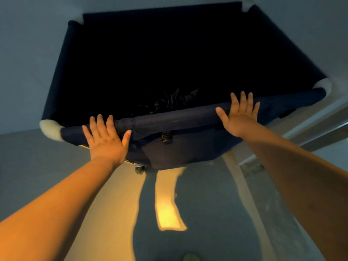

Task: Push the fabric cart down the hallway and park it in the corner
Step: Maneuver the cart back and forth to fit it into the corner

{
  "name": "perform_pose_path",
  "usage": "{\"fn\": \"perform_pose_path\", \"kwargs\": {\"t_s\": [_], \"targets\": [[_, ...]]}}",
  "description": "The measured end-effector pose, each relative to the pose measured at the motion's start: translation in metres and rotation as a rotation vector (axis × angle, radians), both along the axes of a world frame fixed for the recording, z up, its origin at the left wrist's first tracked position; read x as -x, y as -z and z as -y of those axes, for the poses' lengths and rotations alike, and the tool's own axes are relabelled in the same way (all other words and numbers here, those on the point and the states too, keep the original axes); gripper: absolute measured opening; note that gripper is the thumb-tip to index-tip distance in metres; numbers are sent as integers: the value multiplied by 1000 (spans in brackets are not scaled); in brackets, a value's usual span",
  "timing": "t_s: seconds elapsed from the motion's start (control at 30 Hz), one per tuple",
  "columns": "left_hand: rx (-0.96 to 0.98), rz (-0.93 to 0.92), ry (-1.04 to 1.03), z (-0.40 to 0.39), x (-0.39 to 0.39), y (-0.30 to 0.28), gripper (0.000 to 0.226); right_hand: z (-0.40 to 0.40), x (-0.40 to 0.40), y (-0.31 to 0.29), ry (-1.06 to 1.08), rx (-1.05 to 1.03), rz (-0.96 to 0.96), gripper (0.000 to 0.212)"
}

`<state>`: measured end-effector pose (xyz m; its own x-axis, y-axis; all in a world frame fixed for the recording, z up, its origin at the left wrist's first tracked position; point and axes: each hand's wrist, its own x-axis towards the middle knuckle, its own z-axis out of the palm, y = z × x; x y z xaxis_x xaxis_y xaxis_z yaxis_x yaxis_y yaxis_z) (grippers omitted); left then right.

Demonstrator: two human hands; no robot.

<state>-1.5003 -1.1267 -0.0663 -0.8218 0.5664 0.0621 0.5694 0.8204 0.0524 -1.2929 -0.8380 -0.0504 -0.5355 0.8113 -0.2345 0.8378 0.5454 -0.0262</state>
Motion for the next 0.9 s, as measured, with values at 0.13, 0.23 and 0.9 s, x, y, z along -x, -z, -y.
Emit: {"fn": "perform_pose_path", "kwargs": {"t_s": [0.13, 0.23, 0.9], "targets": [[48, -4, 6, 3, 1, -3, 73, 1, 0, 1, -11, 7, -9, 84], [54, -13, -20, 1, 1, -1, 73, -1, -3, 5, -45, 12, -72, 84], [150, 124, 469, -211, -151, -37, 73, -151, -127, -17, -340, -13, -187, 58]]}}
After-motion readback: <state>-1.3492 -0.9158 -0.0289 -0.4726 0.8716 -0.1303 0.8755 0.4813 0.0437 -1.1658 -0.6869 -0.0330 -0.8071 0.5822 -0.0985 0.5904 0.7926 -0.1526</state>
